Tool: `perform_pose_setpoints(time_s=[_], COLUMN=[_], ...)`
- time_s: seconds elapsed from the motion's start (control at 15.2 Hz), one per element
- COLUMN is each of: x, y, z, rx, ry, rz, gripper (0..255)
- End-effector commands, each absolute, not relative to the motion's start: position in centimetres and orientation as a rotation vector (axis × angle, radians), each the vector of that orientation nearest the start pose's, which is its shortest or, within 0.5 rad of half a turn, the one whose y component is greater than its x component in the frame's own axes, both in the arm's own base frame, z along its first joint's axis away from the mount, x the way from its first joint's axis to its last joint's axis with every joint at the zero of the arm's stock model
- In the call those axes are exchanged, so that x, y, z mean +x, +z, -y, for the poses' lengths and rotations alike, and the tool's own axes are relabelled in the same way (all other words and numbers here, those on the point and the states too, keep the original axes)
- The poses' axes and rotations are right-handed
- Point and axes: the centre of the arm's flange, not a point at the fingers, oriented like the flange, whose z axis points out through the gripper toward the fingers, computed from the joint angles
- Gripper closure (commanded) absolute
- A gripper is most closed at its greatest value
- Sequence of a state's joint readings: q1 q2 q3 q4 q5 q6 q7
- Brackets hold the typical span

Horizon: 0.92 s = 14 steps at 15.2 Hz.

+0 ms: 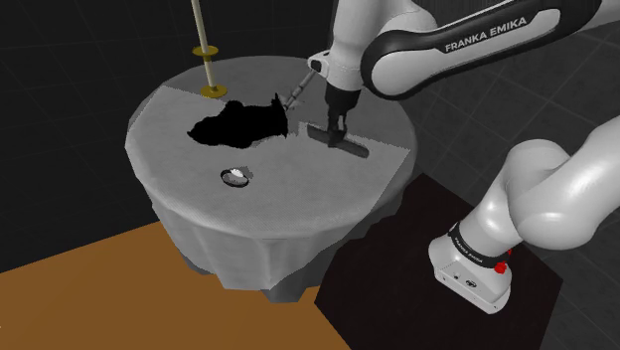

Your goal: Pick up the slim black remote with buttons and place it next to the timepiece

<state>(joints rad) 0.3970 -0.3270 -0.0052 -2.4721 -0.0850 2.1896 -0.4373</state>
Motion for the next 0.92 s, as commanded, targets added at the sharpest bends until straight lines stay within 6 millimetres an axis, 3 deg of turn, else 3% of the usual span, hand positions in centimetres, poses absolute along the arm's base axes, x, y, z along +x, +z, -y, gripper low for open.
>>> perform_pose_setpoints(time_s=[0.0, 0.33, 0.86], x=[39.6, 36.8, 36.8], y=[42.0, 42.0, 37.8], z=[-18.7, -24.5, -24.5], rx=[-2.908, -2.908, -2.908], ry=[-0.069, -0.069, -0.069], rz=[1.359, 1.359, 1.359], gripper=[255, 255, 255])
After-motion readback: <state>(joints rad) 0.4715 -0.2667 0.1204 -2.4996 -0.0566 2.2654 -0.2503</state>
